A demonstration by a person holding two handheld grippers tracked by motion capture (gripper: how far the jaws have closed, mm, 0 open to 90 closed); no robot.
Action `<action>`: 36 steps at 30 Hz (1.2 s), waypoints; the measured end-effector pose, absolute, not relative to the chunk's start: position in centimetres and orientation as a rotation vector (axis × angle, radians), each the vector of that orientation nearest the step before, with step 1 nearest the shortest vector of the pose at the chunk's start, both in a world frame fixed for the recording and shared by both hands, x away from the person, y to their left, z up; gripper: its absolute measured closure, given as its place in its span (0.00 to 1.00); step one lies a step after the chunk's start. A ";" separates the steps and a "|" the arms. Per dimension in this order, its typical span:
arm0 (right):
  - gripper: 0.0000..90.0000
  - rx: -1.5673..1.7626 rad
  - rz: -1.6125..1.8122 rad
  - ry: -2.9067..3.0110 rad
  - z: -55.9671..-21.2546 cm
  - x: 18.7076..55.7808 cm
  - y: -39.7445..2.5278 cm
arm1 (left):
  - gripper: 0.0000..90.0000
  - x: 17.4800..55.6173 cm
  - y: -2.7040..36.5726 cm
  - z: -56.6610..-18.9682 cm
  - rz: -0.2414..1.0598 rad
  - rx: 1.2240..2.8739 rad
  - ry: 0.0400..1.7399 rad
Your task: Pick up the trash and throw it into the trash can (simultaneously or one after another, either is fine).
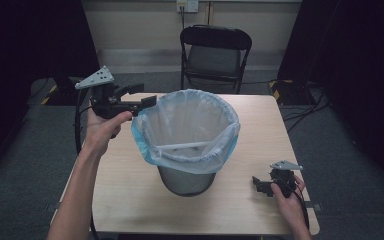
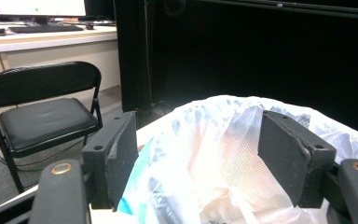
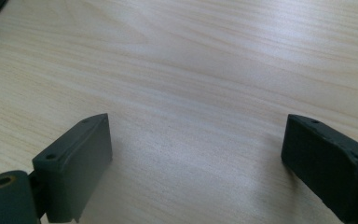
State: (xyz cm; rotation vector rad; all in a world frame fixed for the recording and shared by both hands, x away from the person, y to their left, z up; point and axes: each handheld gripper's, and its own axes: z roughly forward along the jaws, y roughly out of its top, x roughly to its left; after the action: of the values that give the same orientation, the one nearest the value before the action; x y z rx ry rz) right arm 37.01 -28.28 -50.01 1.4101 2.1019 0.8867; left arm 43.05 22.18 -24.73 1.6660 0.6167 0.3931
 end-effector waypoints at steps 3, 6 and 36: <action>0.09 1.410 0.887 2.102 -50.0 37.0 -28.3 | 0.30 43.1 22.6 -24.9 0.404 1.659 0.629; 0.09 1.410 0.887 2.102 -50.0 37.0 -28.3 | 0.30 43.1 23.5 -25.1 0.407 1.638 0.658; 0.09 1.411 0.887 2.102 -50.0 37.0 -28.3 | 0.18 41.9 30.3 -30.4 0.491 1.659 0.914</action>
State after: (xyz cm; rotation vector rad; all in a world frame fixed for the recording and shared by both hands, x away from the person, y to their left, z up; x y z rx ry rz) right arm 37.01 -28.27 -50.01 1.4109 2.1018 0.8867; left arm 41.91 30.30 -30.43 1.6589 0.9139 0.4906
